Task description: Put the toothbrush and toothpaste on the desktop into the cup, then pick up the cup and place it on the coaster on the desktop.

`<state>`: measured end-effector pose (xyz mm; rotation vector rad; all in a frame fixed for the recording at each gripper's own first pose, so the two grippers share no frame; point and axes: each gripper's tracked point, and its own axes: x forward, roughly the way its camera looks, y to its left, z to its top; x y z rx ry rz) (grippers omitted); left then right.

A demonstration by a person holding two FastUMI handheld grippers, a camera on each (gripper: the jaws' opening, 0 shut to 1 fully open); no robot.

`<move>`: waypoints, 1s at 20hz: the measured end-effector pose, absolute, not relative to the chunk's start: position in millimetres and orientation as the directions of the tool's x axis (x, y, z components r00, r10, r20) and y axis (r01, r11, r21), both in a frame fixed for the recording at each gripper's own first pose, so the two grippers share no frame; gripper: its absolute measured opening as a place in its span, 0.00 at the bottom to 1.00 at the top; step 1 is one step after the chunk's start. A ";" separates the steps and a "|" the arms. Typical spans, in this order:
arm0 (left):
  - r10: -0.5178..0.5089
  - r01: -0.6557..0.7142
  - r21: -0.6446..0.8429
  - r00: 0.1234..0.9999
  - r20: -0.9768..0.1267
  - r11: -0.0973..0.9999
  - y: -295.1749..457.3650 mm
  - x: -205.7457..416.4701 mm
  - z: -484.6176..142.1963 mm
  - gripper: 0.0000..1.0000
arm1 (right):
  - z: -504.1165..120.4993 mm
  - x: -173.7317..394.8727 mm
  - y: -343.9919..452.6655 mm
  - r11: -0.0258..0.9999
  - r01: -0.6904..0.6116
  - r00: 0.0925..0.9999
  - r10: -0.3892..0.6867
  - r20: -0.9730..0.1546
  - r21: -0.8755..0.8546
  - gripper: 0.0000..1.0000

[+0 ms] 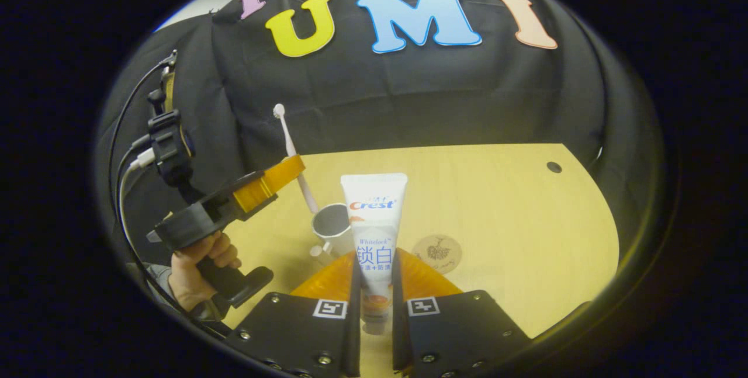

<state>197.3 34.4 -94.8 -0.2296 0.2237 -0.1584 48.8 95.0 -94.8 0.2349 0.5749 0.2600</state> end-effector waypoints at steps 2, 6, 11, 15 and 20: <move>-0.199 0.138 -0.259 0.953 -0.227 0.956 28.5 206.2 -111.3 0.10 | -94.3 50.0 94.3 0.942 -0.160 0.808 0.298 -0.509 0.297 0.23; -0.201 0.129 -0.266 0.943 -0.265 0.955 27.5 218.4 -138.5 0.10 | -97.7 54.9 90.9 0.946 -0.137 0.805 0.279 -0.524 0.294 0.23; -0.208 0.136 -0.233 0.924 -0.321 0.963 23.4 221.8 -170.1 0.11 | -100.5 69.3 92.2 0.943 -0.137 0.796 0.287 -0.532 0.304 0.23; -0.215 0.141 -0.226 0.913 -0.348 0.964 20.9 222.4 -181.7 0.13 | -96.8 83.8 96.3 0.937 -0.139 0.804 0.296 -0.516 0.321 0.23; -0.254 0.178 -0.239 0.905 -0.341 0.955 10.3 222.0 -176.1 0.36 | -95.8 97.0 103.4 0.932 -0.155 0.806 0.311 -0.504 0.327 0.27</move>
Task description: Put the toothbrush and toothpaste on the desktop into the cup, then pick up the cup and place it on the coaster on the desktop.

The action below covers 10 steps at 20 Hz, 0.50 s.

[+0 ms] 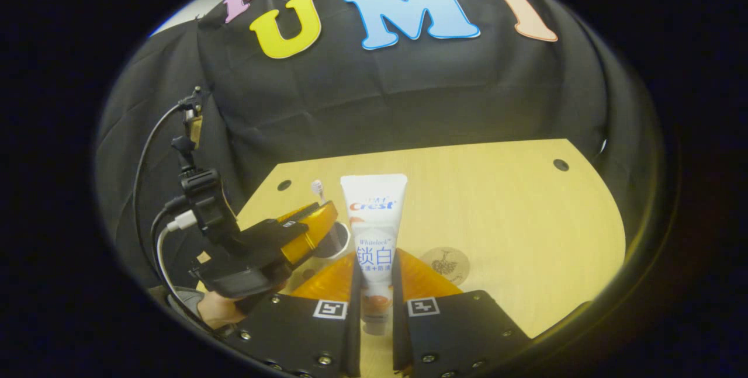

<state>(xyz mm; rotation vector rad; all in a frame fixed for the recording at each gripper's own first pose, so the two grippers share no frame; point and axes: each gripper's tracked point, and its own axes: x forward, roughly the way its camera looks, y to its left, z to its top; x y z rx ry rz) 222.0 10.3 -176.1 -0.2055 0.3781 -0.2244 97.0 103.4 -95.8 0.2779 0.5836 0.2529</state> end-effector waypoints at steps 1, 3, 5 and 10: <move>-0.250 0.176 -0.234 0.906 -0.341 0.956 11.1 220.8 -175.0 0.42 | -95.6 99.8 104.9 0.932 -0.158 0.807 0.312 -0.501 0.327 0.22; -0.259 0.186 -0.237 0.906 -0.335 0.954 10.6 218.1 -171.7 0.46 | -93.4 105.6 109.3 0.929 -0.166 0.809 0.321 -0.492 0.332 0.22; -0.253 0.181 -0.231 0.908 -0.334 0.956 13.9 214.2 -168.4 0.74 | -92.4 111.2 114.2 0.924 -0.178 0.809 0.334 -0.484 0.340 0.23; -0.220 0.145 -0.237 0.918 -0.330 0.961 28.8 206.5 -160.0 0.83 | -85.2 127.9 123.6 0.919 -0.205 0.820 0.349 -0.454 0.336 0.22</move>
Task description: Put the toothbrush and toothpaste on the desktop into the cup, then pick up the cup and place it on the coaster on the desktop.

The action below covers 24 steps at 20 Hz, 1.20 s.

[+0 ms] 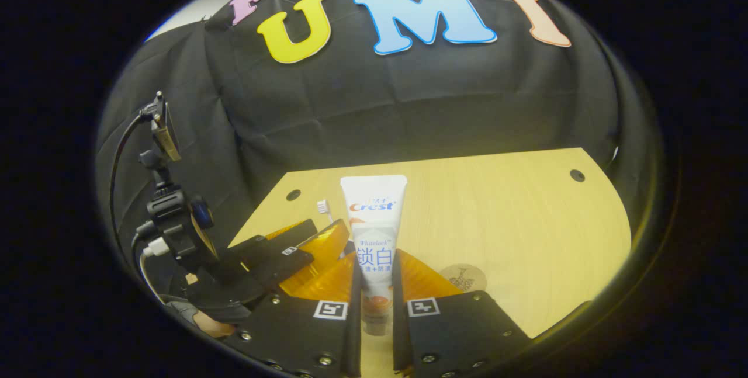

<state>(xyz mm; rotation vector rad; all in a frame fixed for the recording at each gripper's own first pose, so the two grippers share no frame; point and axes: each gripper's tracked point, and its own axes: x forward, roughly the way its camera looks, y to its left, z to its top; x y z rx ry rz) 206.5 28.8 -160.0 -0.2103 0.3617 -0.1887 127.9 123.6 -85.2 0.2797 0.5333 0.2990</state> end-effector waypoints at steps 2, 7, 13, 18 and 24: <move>-0.208 0.126 -0.254 0.922 -0.327 0.959 37.1 202.0 -157.4 0.83 | -82.8 133.6 128.3 0.917 -0.215 0.825 0.355 -0.441 0.336 0.23; -0.160 0.073 -0.265 0.933 -0.323 0.961 63.6 196.2 -147.9 0.90 | -61.8 154.3 147.9 0.900 -0.263 0.850 0.386 -0.358 0.347 0.22; -0.104 0.012 -0.277 0.942 -0.320 0.961 95.5 190.5 -140.0 0.90 | -53.6 179.8 171.7 0.886 -0.305 0.865 0.411 -0.289 0.349 0.22; -0.088 -0.017 -0.299 0.938 -0.334 0.954 112.4 181.4 -144.9 0.90 | -54.7 201.2 182.7 0.888 -0.271 0.882 0.384 -0.273 0.372 0.22; -0.067 -0.047 -0.308 0.935 -0.347 0.950 128.4 175.6 -152.3 0.90 | -89.3 203.0 205.2 0.902 -0.294 0.846 0.399 -0.352 0.316 0.22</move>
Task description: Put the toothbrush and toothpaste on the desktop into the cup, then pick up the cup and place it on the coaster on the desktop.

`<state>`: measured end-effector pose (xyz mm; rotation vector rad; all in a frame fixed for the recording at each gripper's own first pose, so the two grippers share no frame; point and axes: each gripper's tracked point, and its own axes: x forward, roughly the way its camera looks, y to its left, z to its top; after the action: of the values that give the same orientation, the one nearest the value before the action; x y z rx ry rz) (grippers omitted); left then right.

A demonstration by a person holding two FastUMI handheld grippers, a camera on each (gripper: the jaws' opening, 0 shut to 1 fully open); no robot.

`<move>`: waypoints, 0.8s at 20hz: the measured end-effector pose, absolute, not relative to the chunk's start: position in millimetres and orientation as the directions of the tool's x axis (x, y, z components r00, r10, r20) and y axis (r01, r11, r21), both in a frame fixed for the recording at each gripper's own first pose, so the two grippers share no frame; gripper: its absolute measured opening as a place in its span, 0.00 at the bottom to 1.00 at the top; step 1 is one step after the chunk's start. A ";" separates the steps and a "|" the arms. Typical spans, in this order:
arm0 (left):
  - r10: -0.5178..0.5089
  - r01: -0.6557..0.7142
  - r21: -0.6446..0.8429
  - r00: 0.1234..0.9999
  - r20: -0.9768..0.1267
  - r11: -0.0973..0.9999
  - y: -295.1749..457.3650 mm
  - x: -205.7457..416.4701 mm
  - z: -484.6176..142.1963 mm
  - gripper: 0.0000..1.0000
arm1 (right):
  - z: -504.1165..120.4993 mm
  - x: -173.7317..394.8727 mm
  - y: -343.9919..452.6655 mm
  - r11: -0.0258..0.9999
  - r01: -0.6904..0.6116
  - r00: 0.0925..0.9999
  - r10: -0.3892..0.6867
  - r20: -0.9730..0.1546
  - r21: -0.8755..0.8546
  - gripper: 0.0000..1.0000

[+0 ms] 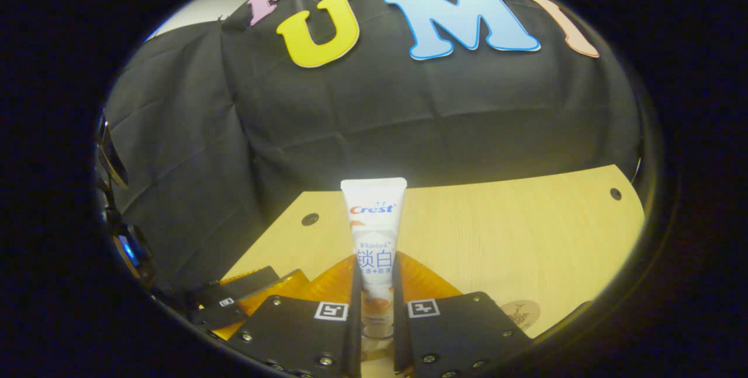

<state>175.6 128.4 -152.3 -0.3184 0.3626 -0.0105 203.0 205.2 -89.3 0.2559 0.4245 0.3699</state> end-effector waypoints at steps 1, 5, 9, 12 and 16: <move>-0.061 -0.054 -0.309 0.934 -0.353 0.950 131.6 175.1 -154.8 0.90 | -93.8 203.3 206.6 0.908 -0.297 0.845 0.394 -0.362 0.297 0.22; -0.057 -0.069 -0.321 0.928 -0.368 0.945 135.9 176.3 -158.8 0.90 | -110.5 200.8 207.2 0.918 -0.296 0.828 0.384 -0.408 0.265 0.24; -0.058 -0.075 -0.331 0.925 -0.374 0.941 135.7 174.3 -163.4 0.90 | -118.6 196.2 201.7 0.928 -0.295 0.819 0.367 -0.442 0.226 0.27; -0.060 -0.075 -0.331 0.923 -0.380 0.941 136.0 168.9 -167.2 0.90 | -119.4 190.1 202.1 0.929 -0.304 0.818 0.369 -0.442 0.212 0.30; -0.057 -0.077 -0.330 0.924 -0.378 0.941 136.0 164.5 -164.4 0.90 | -114.3 188.5 200.2 0.933 -0.306 0.827 0.359 -0.432 0.190 0.39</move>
<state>164.5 136.0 -164.4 -0.3478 0.3941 0.0108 188.5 200.2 -114.3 0.1140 0.4803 0.3541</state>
